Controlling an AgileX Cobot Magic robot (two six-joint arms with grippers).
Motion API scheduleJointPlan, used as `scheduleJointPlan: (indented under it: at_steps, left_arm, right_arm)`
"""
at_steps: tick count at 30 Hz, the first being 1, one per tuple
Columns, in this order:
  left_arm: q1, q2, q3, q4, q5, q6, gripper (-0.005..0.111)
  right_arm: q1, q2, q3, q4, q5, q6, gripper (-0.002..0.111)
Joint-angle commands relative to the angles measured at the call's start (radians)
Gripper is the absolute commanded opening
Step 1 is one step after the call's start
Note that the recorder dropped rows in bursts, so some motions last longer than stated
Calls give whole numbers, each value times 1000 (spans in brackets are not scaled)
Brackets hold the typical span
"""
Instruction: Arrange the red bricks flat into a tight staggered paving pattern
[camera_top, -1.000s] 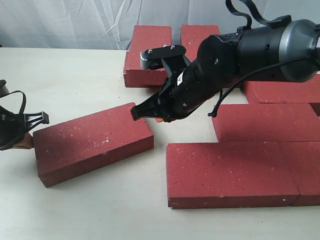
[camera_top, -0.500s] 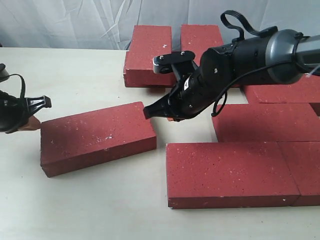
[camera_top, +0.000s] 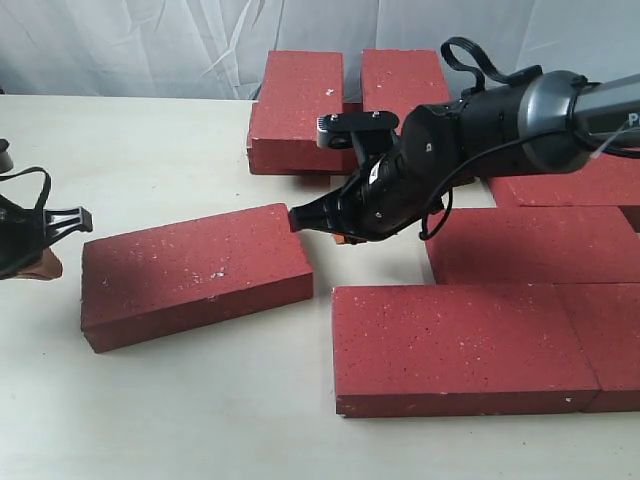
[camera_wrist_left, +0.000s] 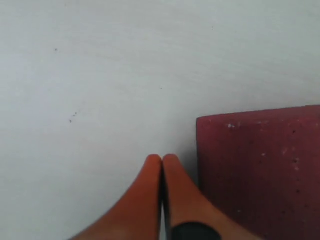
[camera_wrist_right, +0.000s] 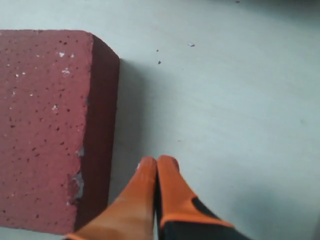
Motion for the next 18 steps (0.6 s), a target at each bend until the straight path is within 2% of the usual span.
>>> scheduleJointPlan:
  at_steps: [1, 6, 11, 18]
  left_arm:
    - [0, -1, -21, 23, 47, -19, 0]
    - [-2, 37, -20, -29, 47, 10, 0]
    - [-28, 93, -41, -174, 39, 147, 0]
    - [-73, 162, -75, -185, 35, 163, 0]
  right_arm:
    - [-6, 22, -39, 10, 19, 2, -1]
    - [-6, 58, -115, 13, 72, 2, -1]
    - [-6, 74, -134, 9, 97, 2, -1]
    - [-6, 110, -134, 6, 117, 2, -1]
